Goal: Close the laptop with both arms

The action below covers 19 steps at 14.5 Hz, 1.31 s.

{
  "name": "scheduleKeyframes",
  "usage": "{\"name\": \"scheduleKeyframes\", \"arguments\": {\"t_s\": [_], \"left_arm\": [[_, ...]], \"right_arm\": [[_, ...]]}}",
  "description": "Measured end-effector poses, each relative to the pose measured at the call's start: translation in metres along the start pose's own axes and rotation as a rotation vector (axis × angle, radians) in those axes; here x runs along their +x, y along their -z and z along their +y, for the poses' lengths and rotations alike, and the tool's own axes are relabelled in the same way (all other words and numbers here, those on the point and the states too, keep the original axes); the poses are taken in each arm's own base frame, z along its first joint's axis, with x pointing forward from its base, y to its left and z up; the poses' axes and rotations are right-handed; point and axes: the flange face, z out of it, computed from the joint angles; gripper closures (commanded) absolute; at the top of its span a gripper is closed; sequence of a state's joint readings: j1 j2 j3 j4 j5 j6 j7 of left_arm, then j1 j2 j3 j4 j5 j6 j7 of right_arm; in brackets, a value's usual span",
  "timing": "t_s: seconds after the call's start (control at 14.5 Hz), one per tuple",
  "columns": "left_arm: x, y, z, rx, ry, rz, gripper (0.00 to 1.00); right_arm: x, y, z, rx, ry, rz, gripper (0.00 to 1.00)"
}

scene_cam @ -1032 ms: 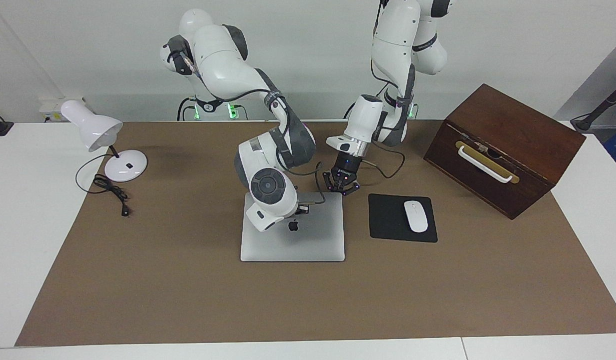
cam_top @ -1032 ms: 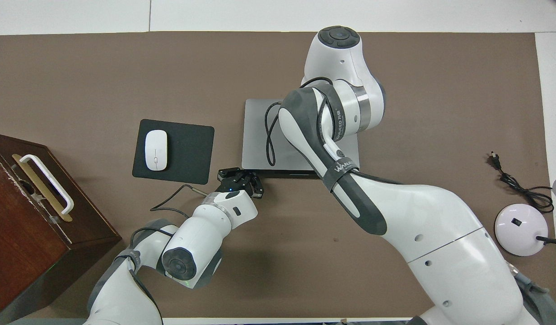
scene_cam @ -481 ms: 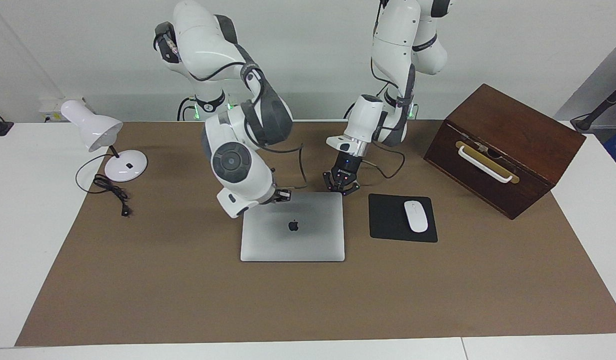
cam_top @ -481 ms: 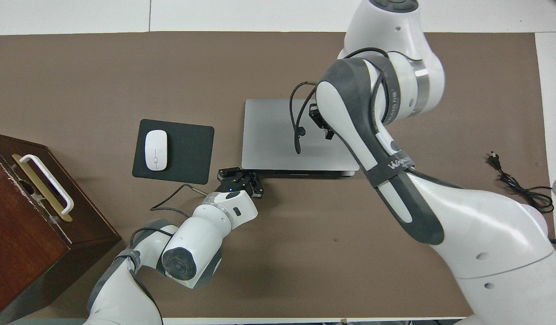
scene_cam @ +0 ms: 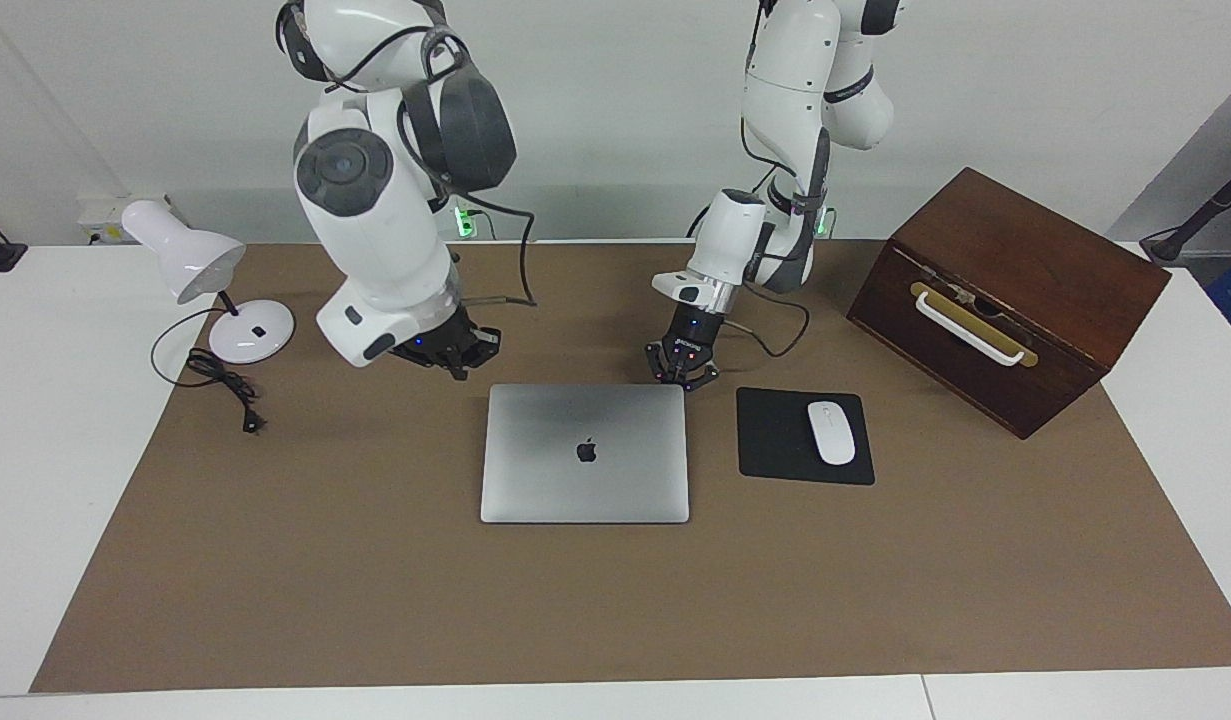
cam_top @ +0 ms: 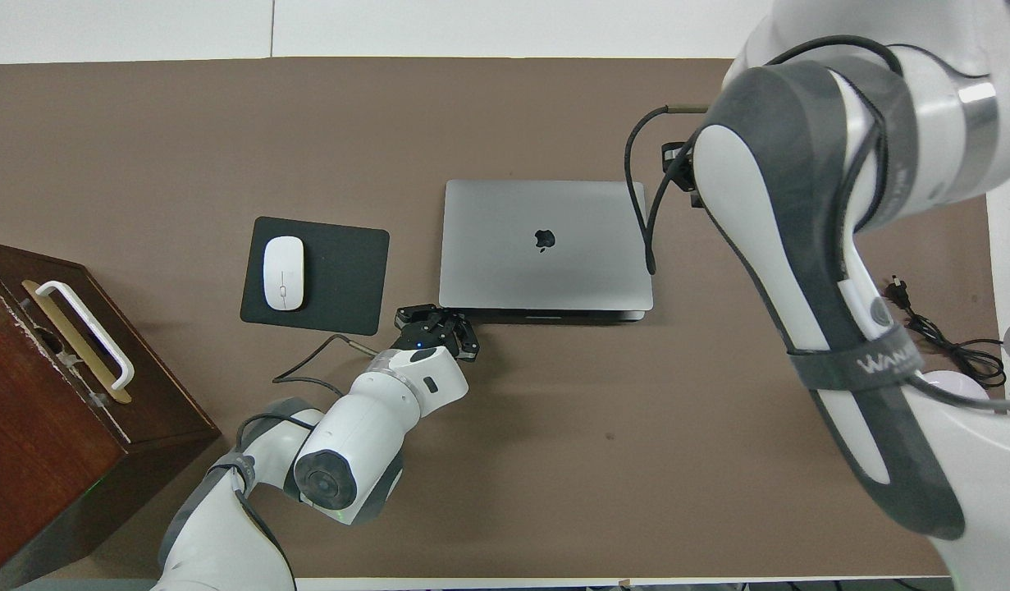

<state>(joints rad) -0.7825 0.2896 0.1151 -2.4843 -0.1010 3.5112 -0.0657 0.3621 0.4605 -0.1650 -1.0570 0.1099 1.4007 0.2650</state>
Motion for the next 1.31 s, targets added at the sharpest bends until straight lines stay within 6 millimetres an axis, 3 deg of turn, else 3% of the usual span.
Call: {"name": "scheduleKeyframes", "arguments": {"t_s": [0.07, 0.14, 0.21, 0.28, 0.48, 0.76, 0.96, 1.31], "left_arm": [[0.000, 0.000, 0.000, 0.000, 0.000, 0.000, 1.00], [0.000, 0.000, -0.001, 0.001, 0.003, -0.001, 1.00], [0.002, 0.000, -0.002, 0.003, 0.007, -0.004, 1.00], [0.004, -0.001, -0.005, 0.007, 0.011, -0.015, 1.00], [0.017, 0.000, -0.018, 0.024, 0.038, -0.093, 1.00], [0.017, 0.000, -0.036, 0.046, 0.064, -0.144, 1.00], [0.022, 0.006, -0.035, 0.042, 0.068, -0.168, 1.00], [0.040, 0.030, -0.033, 0.027, 0.078, -0.207, 1.00]], "right_arm": [[-0.006, 0.014, 0.010, -0.016, 0.028, 0.019, 0.86], [-0.010, 0.027, 0.021, -0.030, 0.058, 0.038, 0.51], [-0.013, 0.037, 0.033, -0.045, 0.085, 0.050, 0.08], [-0.016, 0.046, 0.045, -0.052, 0.107, 0.061, 0.00], [-0.029, 0.079, 0.078, -0.084, 0.163, 0.113, 0.00], [-0.050, 0.116, 0.136, -0.092, 0.231, 0.165, 0.00], [-0.053, 0.110, 0.174, -0.082, 0.237, 0.180, 0.00], [-0.055, 0.064, 0.195, -0.078, 0.158, 0.141, 0.00]]}}
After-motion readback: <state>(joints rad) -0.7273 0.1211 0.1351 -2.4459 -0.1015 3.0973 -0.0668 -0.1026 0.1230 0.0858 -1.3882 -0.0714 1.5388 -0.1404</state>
